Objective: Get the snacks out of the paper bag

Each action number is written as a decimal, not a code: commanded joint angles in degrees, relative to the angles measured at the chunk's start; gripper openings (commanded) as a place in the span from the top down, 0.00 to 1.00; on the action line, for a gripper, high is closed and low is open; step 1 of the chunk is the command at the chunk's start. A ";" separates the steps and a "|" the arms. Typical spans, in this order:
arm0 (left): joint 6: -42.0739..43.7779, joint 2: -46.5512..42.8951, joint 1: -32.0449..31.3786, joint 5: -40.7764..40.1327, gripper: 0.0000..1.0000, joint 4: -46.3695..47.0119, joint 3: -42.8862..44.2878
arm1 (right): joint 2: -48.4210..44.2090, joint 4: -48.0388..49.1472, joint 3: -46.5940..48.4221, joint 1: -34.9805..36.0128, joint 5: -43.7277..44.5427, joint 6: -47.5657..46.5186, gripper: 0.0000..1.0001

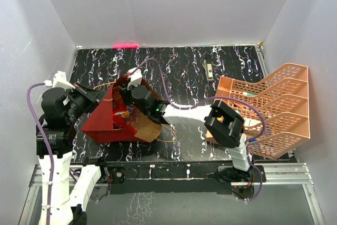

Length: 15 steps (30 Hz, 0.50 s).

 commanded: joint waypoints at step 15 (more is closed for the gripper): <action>1.54 -0.98 -0.19 -4.25 1.00 -1.37 4.22 | -23.71 20.57 -6.27 -0.22 1.57 21.99 0.93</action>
